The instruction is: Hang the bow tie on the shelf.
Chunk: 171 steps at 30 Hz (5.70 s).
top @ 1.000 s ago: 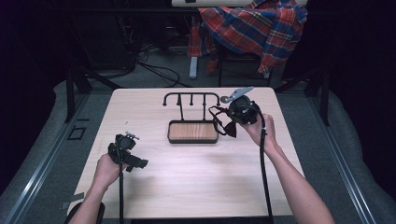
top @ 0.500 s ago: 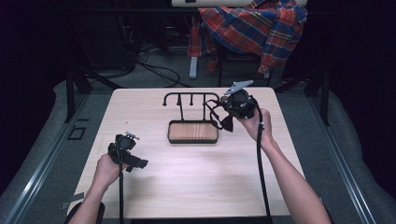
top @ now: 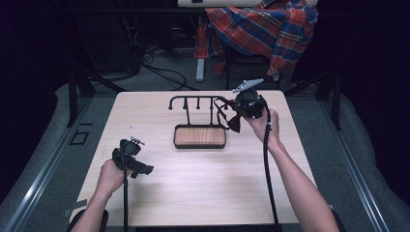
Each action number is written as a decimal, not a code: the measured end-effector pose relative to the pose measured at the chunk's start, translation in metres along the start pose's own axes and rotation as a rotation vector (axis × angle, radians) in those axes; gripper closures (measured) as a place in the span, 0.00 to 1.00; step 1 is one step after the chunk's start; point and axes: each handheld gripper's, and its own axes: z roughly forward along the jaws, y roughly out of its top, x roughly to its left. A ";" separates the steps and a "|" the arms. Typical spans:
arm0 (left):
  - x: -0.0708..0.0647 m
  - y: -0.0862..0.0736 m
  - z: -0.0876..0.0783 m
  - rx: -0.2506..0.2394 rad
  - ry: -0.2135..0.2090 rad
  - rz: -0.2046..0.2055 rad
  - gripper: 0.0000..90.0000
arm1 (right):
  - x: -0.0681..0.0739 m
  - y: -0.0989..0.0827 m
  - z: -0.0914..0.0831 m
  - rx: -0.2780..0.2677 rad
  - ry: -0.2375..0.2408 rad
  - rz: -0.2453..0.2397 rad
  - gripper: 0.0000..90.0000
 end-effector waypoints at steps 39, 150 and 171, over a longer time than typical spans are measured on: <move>0.000 0.000 0.000 0.000 0.000 0.003 0.01 | -0.025 -0.020 0.042 0.030 0.139 0.254 0.97; -0.002 0.000 -0.002 -0.001 -0.009 0.013 0.01 | 0.007 -0.086 -0.014 0.319 0.168 0.042 0.16; -0.004 0.000 -0.002 0.001 -0.007 0.014 0.01 | 0.029 -0.118 -0.027 0.401 0.192 -0.027 0.14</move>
